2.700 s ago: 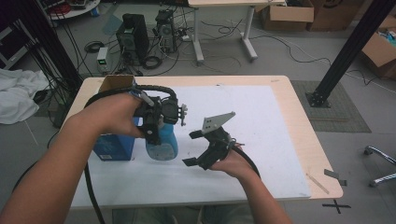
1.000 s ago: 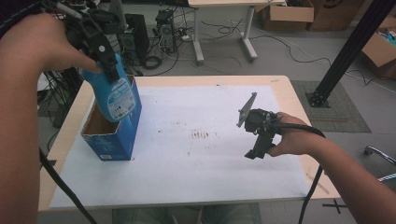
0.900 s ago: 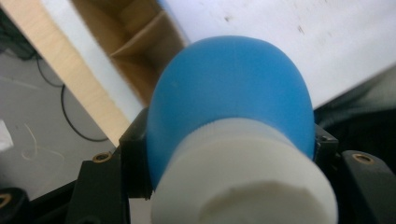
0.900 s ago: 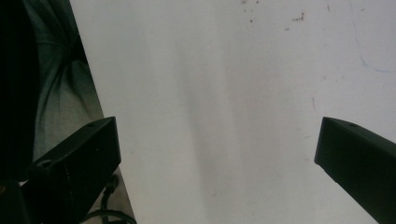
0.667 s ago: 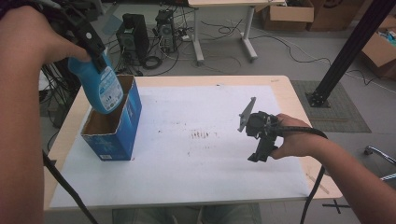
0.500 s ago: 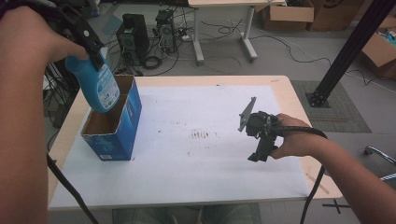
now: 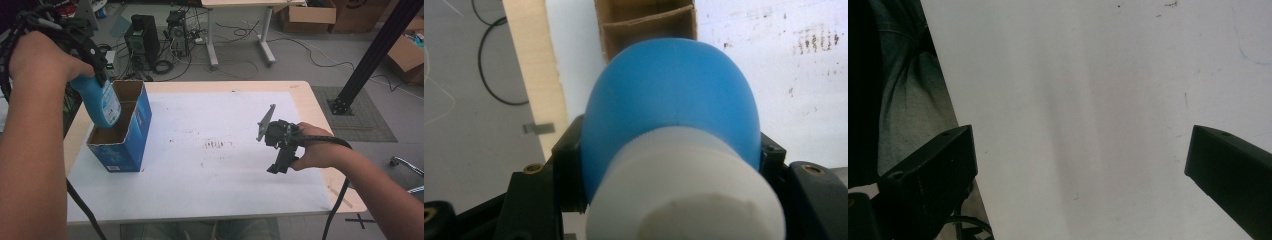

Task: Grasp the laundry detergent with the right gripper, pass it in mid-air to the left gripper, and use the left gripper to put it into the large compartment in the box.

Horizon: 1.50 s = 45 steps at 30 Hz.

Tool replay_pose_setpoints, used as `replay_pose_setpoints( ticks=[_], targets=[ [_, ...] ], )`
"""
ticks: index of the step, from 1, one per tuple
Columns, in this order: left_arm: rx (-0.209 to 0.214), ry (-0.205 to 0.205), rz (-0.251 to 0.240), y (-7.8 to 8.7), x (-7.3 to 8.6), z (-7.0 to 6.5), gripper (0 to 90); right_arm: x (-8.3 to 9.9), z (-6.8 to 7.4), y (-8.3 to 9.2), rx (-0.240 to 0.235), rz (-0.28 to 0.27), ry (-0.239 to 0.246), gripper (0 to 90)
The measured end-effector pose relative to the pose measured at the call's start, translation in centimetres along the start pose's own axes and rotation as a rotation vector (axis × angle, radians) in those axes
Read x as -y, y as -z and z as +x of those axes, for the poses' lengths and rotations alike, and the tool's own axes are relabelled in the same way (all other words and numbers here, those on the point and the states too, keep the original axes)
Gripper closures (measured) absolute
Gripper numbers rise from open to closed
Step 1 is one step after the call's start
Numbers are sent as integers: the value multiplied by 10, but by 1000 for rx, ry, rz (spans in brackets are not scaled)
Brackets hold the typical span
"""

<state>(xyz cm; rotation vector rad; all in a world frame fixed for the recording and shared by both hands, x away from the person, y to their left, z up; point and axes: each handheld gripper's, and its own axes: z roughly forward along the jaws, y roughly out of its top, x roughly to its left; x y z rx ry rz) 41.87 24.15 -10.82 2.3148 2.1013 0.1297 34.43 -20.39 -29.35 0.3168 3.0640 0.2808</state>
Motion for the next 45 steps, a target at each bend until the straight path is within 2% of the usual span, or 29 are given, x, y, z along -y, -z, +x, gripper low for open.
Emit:
replay_pose_setpoints(
  ticks=[6,11,13,14,15,16,24,25,28,33,36,42,45],
  targets=[
    [12,3,16,-18,0,-1,382,0,1,-2,-4,-1,1,0],
    [37,7,28,-44,0,-1,382,1,1,-3,-7,0,4,1],
    [40,6,31,-49,0,-1,382,2,1,-4,-7,-4,1,2],
    [44,8,36,-58,-1,-2,381,2,1,-4,-8,-2,3,3],
    [44,8,36,-58,-1,-2,381,2,1,-5,-9,-4,4,3],
    [47,4,43,-67,-1,-2,381,2,1,-5,-7,-7,3,3],
    [41,19,58,-101,0,0,382,4,2,-7,-14,-10,3,4],
    [41,19,58,-101,0,0,382,4,2,-7,-14,-10,3,4],
    [50,36,70,-119,0,2,382,5,1,-8,-13,-11,3,4],
    [46,36,85,-139,-1,2,382,4,2,-10,-18,-9,2,4],
    [26,26,95,-148,-1,2,382,3,2,-12,-22,-10,5,4],
    [18,31,91,-161,-2,2,382,2,2,-15,-27,-15,0,5],
    [12,21,93,-165,-2,1,382,2,2,-16,-28,-13,3,5]
  ],
)
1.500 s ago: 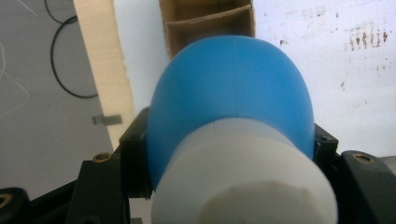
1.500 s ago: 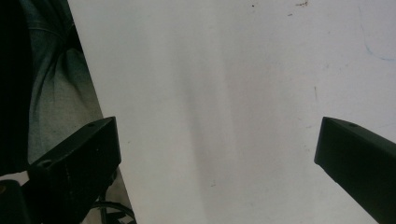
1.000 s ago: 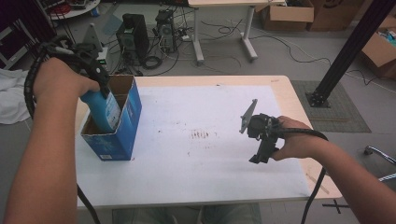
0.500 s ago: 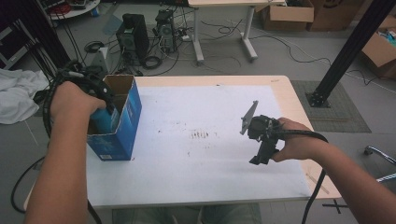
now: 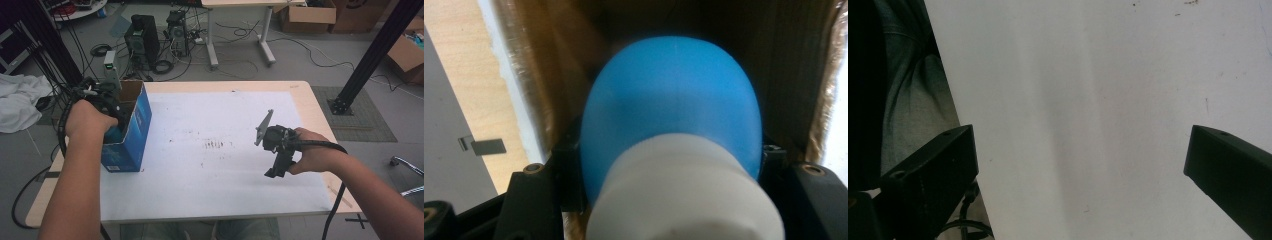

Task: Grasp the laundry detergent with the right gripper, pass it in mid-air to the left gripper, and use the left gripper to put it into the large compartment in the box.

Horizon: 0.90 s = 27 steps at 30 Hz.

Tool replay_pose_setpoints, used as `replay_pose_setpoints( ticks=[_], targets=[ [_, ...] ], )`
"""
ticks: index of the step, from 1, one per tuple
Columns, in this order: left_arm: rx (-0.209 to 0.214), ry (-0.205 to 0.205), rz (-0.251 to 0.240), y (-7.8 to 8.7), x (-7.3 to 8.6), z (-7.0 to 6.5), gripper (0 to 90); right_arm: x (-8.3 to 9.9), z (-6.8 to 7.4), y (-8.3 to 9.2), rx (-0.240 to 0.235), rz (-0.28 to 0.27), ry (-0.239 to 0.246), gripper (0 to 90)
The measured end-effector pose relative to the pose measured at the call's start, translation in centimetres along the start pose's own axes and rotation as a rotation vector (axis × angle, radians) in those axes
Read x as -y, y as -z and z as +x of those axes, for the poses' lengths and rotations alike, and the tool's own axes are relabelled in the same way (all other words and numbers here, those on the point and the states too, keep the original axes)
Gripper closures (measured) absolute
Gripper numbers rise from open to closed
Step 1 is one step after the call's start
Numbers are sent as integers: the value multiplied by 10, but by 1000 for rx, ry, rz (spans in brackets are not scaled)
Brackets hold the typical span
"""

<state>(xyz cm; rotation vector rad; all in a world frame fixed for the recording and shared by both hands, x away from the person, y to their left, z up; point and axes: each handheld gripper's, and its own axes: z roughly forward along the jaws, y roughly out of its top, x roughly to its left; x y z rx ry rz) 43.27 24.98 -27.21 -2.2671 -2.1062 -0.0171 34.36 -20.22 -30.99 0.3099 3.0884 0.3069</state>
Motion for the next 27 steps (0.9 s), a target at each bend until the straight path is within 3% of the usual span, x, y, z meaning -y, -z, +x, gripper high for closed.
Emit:
replay_pose_setpoints(
  ticks=[3,4,5,27],
  targets=[
    [4,-3,6,-12,-1,-1,382,0,0,0,-2,-2,0,5],
    [4,-3,6,-12,-1,-1,381,0,0,0,-2,-2,0,5],
    [8,-2,-32,-13,0,0,382,0,0,0,-1,-4,1,6],
    [-5,3,-51,-14,1,-3,375,2,1,3,6,-13,4,10]
  ],
)
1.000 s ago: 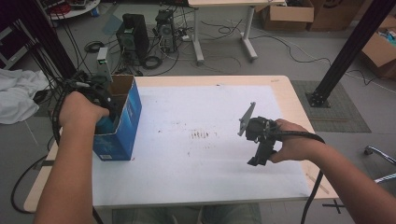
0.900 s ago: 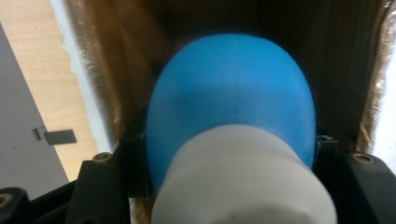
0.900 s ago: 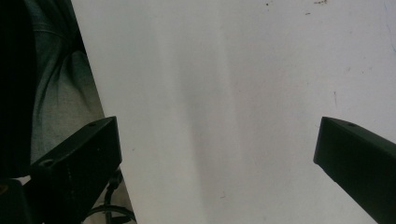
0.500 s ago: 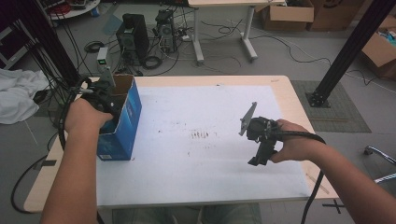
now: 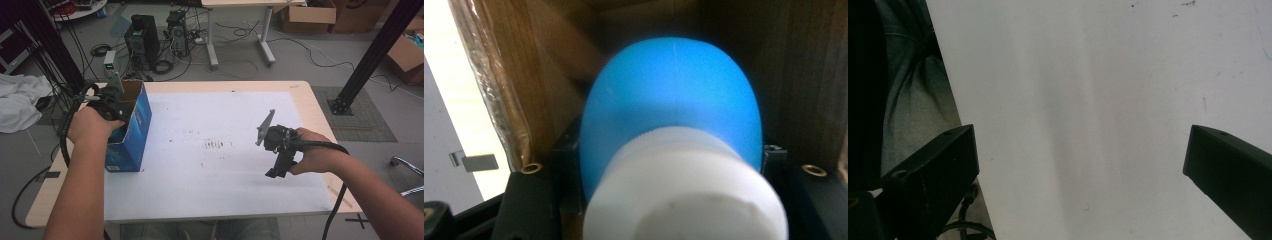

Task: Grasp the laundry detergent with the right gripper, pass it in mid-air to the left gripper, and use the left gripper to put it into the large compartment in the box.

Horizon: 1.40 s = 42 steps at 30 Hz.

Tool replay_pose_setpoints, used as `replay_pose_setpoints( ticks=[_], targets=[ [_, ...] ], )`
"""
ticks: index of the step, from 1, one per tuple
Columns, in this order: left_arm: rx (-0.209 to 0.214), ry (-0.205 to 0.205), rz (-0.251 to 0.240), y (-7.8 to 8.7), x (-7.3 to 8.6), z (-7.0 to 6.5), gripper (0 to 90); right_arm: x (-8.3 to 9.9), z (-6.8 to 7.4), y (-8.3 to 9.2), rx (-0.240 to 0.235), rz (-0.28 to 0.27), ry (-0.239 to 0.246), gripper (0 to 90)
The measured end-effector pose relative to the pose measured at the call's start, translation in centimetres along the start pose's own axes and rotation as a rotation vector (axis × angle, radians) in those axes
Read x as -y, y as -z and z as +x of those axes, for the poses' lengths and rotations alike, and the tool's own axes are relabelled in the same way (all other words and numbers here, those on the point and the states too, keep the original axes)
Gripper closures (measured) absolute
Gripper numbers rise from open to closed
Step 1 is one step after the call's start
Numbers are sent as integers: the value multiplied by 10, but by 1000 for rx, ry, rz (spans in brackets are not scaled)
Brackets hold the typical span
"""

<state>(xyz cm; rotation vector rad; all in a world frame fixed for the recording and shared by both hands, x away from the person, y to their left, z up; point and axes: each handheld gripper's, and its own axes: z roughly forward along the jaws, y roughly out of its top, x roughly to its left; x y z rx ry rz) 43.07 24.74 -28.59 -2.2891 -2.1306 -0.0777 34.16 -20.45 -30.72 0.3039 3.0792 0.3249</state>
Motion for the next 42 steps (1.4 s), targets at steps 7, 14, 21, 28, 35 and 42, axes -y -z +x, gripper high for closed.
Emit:
replay_pose_setpoints(
  ticks=[7,14,21,28,35,42],
  targets=[
    [-6,1,32,-4,-2,-2,307,0,1,-1,-2,2,-6,10],
    [-8,1,21,0,-1,-2,306,1,2,0,3,-6,-3,11],
    [-28,1,13,7,1,-4,290,1,1,-1,6,-11,-6,15],
    [-41,3,-21,24,3,-4,237,0,1,2,11,-13,-6,16],
    [-39,-2,-53,40,5,-3,208,0,3,4,9,-3,-10,15],
    [-23,-18,-58,49,5,-3,181,1,4,5,11,2,-14,14]
  ],
)
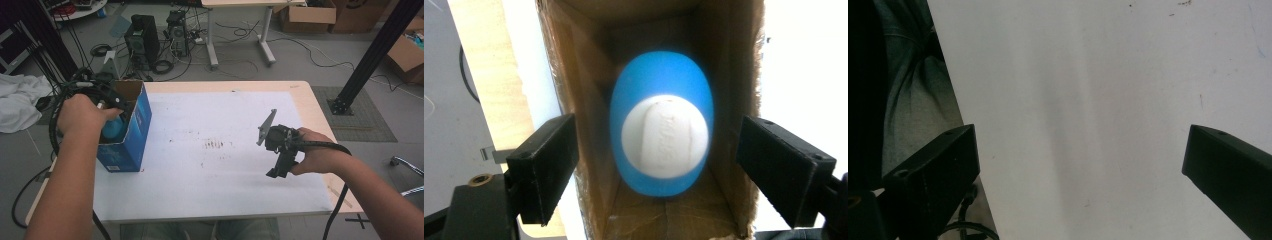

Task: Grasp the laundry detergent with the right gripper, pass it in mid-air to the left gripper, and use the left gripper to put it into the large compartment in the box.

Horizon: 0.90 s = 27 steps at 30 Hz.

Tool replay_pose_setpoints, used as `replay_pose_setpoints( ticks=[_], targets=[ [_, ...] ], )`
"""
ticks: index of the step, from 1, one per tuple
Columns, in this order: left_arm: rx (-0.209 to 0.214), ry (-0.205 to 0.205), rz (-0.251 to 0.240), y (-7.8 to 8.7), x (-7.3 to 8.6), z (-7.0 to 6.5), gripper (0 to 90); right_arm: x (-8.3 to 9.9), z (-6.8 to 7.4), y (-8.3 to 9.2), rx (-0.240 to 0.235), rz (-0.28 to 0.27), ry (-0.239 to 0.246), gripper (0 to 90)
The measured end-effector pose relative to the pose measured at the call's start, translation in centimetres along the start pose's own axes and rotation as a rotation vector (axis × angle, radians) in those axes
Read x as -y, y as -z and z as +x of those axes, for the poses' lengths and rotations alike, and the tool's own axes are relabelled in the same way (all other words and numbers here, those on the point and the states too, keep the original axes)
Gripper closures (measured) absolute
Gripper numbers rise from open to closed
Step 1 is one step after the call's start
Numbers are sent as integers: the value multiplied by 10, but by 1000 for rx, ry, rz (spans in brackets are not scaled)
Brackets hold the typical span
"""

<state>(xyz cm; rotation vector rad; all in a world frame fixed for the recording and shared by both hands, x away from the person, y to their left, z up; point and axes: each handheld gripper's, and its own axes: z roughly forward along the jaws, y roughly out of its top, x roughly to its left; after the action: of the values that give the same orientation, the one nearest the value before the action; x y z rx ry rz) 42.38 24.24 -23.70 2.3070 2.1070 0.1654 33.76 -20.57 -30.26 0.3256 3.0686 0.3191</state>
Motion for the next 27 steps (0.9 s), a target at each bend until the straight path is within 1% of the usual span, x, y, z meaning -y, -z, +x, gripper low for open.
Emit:
replay_pose_setpoints(
  ticks=[3,5,6,8,11,13,15,16,18,20,22,23,24,27],
  targets=[
    [3,-5,0,5,0,0,180,0,0,0,0,3,1,15],
    [-3,-2,0,7,0,1,175,-1,0,1,-2,2,-1,15],
    [-2,-3,-10,10,0,2,172,-2,0,1,0,4,1,15],
    [0,-7,-15,14,1,2,169,-3,1,1,-1,4,2,15],
    [12,-1,-7,18,1,3,154,-3,1,0,-3,6,1,15],
    [23,-8,-5,22,1,2,152,-4,0,0,-3,5,1,15],
    [23,-13,-10,25,2,2,133,-4,0,0,-4,5,1,15],
    [23,-19,-17,30,2,1,126,-5,1,1,-5,3,1,15],
    [17,-34,-19,35,2,-1,95,-6,1,1,-3,8,2,15],
    [-6,-48,-15,40,3,-3,80,-6,1,1,-3,5,5,15],
    [6,-52,-29,46,4,-4,75,-7,2,2,-4,6,2,15],
    [6,-52,-29,46,4,-4,75,-8,2,1,-3,6,4,15],
    [-3,-62,-37,50,5,-6,74,-8,2,1,-3,6,6,15],
    [-5,-73,-38,52,6,-9,69,-9,3,0,-5,9,6,15]
  ],
)
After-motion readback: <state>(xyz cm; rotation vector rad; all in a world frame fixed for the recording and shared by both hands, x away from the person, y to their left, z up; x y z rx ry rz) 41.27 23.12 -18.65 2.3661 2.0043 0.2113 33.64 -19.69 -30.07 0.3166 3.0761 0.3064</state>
